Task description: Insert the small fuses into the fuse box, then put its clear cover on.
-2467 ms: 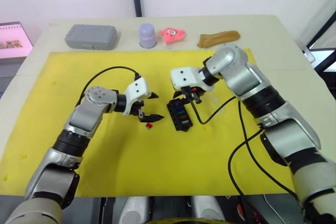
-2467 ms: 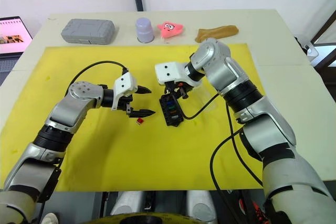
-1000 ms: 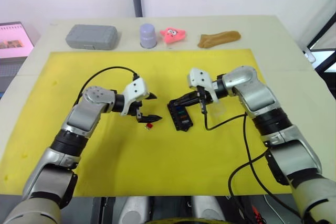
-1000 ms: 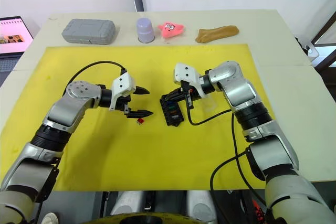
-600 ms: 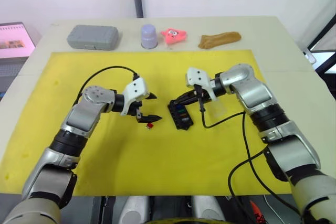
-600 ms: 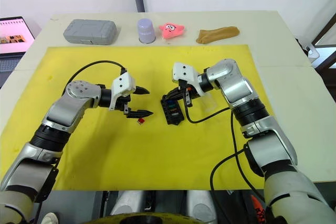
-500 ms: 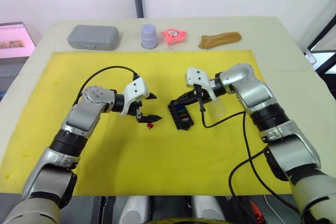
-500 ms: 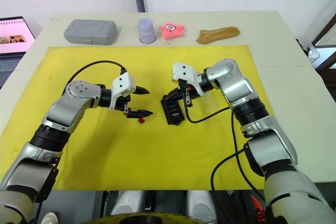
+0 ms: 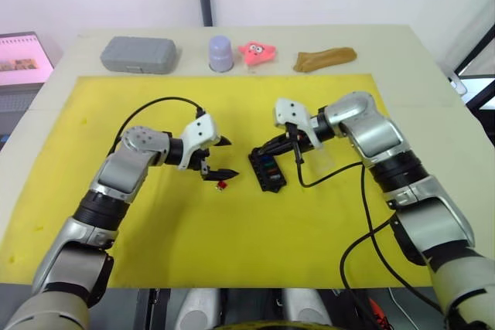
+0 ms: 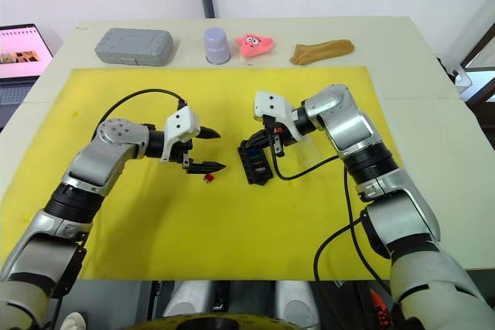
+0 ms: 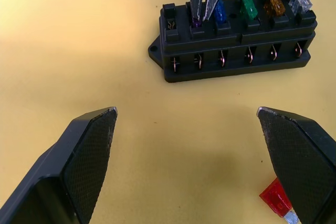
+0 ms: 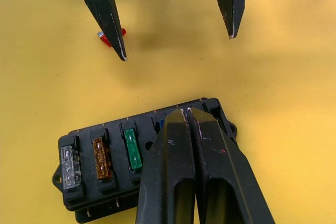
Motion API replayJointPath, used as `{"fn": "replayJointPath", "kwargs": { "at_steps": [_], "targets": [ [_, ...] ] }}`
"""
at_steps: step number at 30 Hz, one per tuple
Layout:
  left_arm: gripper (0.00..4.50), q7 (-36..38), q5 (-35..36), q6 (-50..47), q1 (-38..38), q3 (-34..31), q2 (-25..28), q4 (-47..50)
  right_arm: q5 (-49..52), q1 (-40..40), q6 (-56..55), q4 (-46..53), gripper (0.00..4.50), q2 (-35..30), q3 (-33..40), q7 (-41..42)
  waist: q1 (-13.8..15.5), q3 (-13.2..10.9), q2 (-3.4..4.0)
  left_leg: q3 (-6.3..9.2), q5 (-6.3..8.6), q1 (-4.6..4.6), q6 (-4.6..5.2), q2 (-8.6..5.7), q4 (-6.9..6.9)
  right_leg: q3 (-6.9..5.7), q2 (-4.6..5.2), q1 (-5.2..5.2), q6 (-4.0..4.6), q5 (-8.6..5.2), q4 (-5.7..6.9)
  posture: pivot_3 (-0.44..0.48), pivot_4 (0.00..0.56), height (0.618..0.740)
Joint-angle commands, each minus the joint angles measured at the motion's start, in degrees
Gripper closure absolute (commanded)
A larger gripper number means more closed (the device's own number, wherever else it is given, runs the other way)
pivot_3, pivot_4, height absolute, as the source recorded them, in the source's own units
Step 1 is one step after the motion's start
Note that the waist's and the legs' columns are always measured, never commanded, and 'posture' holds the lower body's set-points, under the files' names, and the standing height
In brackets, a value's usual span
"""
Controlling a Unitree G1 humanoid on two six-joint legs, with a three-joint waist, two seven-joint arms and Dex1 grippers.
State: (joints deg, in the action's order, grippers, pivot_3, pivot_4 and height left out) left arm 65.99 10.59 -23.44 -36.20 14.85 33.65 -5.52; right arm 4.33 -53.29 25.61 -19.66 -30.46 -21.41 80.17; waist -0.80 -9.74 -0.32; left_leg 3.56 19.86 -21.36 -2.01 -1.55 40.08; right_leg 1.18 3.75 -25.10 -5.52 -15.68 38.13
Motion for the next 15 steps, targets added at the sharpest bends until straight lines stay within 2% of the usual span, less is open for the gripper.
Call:
{"fn": "replayJointPath", "kwargs": {
  "at_steps": [1, 4, 10, 15],
  "targets": [
    [0.00, 0.6, 1.4, -0.2, -1.2, -1.6, 0.1, 1.8, 1.3, -0.3, 3.6, 2.8, 4.42, -1.5, 1.3, 0.9, 0.0, 0.0, 0.00, 0.00, 0.00, -0.01, 0.00, 0.00, 0.00, 0.00, 0.00, -0.02, 0.00, 0.00, 0.00, 0.000, 0.150, 0.740],
    [0.00, 1.7, 2.3, -0.7, -1.0, -1.8, 0.5, 2.7, 3.4, -0.7, 6.1, 5.9, 4.42, -2.4, 2.6, 1.3, -0.1, 0.0, 0.00, 0.00, 0.00, -0.07, 0.00, 0.00, 0.00, 0.00, 0.00, -0.10, 0.00, 0.00, 0.01, 0.000, 0.150, 0.740],
    [0.00, 4.1, 7.3, -4.5, -1.4, -5.9, 3.0, 5.3, 8.5, 0.5, 12.2, 18.4, 4.42, -7.8, 7.1, 1.2, -0.2, 0.0, 0.00, 0.01, 0.00, -0.19, 0.00, 0.03, -0.02, 0.01, -0.01, -0.25, 0.00, 0.00, 0.01, 0.000, 0.150, 0.740],
    [0.00, 6.9, 9.5, -5.2, 2.4, -10.3, 10.3, 7.7, 9.3, 6.5, 10.3, 25.9, 4.42, -17.3, 12.2, 1.0, -0.1, 0.0, 0.00, 0.00, 0.01, -0.18, 0.01, 0.04, -0.04, 0.01, -0.02, -0.24, 0.00, 0.00, 0.00, 0.000, 0.150, 0.740]
  ]
}}
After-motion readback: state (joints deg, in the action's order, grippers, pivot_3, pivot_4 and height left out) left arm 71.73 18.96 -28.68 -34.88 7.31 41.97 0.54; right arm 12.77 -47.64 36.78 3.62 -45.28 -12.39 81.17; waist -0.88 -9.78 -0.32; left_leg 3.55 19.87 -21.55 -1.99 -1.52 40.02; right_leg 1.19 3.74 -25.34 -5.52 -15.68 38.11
